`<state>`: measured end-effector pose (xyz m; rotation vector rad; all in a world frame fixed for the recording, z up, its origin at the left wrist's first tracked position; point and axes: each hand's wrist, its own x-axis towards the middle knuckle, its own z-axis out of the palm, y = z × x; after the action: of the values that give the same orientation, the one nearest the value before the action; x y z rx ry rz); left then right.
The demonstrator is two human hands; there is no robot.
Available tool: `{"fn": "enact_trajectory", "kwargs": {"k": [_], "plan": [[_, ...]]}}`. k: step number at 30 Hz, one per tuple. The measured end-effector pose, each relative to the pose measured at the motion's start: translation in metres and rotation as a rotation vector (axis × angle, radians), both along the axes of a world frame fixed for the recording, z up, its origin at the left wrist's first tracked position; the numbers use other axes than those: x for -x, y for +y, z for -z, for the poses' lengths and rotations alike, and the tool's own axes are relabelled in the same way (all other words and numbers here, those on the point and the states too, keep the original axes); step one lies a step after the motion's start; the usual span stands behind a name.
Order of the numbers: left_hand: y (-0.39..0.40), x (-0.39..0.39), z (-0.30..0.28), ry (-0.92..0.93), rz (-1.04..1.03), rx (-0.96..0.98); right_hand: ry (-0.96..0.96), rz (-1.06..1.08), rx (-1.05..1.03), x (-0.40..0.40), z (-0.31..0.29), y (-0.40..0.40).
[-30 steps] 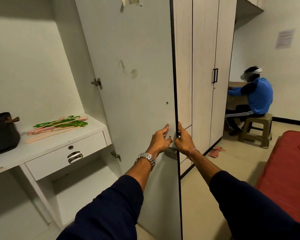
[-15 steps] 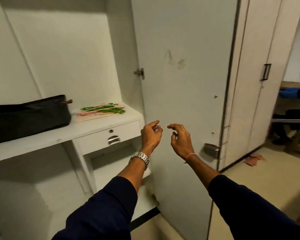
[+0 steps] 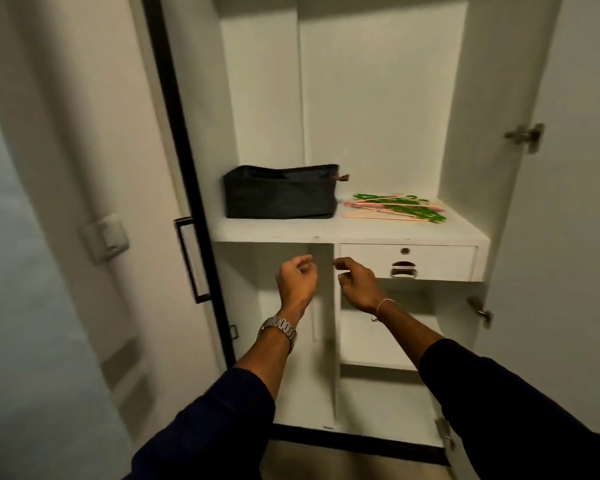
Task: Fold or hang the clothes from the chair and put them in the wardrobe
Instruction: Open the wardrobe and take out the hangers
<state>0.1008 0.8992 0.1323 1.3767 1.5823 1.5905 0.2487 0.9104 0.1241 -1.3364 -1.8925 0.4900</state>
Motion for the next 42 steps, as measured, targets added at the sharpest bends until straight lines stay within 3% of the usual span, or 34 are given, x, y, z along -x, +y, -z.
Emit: {"fn": "enact_trajectory", "kwargs": {"k": [11,15,23,31,42], "plan": [[-0.078,0.078,-0.026,0.174,-0.628,-0.249,0.039,-0.509,0.172,0.126,-0.024,-0.026],[-0.098,0.105,-0.029,0.066,-0.791,-0.191,0.099,-0.564,0.186,0.151,-0.029,-0.046],[-0.103,0.152,-0.023,-0.024,-0.348,-0.101,0.103,-0.605,0.193,0.167,-0.033,-0.063],[-0.086,0.177,-0.029,-0.093,-0.416,-0.083,0.047,-0.597,0.152,0.173,-0.029,-0.059],[-0.107,0.213,-0.026,0.061,-0.513,-0.094,-0.021,-0.652,0.062,0.215,-0.031,-0.067]]}}
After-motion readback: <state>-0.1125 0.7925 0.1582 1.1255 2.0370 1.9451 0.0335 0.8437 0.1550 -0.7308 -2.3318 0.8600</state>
